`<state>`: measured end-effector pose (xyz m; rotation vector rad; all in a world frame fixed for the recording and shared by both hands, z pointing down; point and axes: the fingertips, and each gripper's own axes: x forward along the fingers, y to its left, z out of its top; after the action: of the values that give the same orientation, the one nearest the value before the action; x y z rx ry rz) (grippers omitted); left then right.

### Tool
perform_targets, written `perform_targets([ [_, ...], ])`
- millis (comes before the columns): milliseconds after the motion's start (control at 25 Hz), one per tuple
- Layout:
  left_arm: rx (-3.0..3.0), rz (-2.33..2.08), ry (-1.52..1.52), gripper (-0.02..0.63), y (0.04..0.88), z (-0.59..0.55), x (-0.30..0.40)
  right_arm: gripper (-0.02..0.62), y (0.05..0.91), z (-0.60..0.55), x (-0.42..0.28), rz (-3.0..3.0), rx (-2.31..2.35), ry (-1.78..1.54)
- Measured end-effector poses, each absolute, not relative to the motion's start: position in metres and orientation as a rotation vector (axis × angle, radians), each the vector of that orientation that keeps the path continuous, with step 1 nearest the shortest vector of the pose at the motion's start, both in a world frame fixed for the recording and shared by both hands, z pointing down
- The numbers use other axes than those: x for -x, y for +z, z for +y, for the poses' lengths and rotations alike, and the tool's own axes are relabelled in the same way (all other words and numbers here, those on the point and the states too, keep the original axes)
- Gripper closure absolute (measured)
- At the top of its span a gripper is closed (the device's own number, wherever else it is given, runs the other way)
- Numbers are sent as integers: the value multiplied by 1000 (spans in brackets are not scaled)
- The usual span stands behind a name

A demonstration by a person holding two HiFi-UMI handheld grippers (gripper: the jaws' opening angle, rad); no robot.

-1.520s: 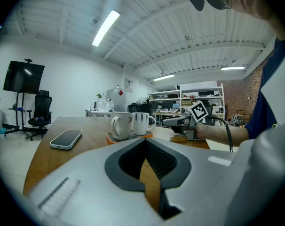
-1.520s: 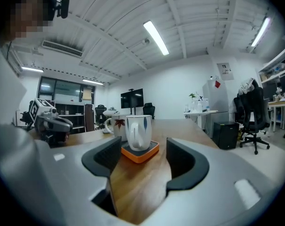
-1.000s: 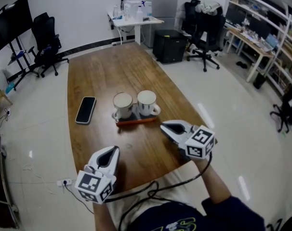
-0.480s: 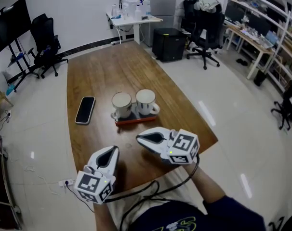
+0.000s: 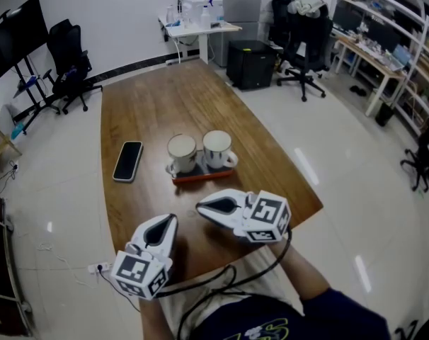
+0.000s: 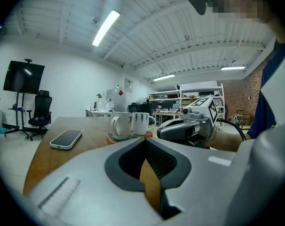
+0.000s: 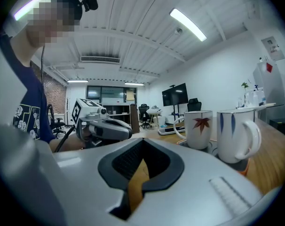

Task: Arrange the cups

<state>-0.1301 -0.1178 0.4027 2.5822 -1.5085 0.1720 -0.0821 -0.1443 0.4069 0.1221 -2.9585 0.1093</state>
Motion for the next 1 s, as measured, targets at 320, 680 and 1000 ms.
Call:
perform_targets([
  [320, -2587, -1512, 176, 603, 405, -120, 131, 580, 409, -144, 81, -2959, -136, 104],
  [680, -2581, -1509, 172, 603, 404, -119, 130, 580, 409, -142, 80, -2955, -137, 110],
  [1000, -2587, -1514, 178, 603, 407, -120, 131, 580, 410, -145, 79, -2955, -153, 109],
])
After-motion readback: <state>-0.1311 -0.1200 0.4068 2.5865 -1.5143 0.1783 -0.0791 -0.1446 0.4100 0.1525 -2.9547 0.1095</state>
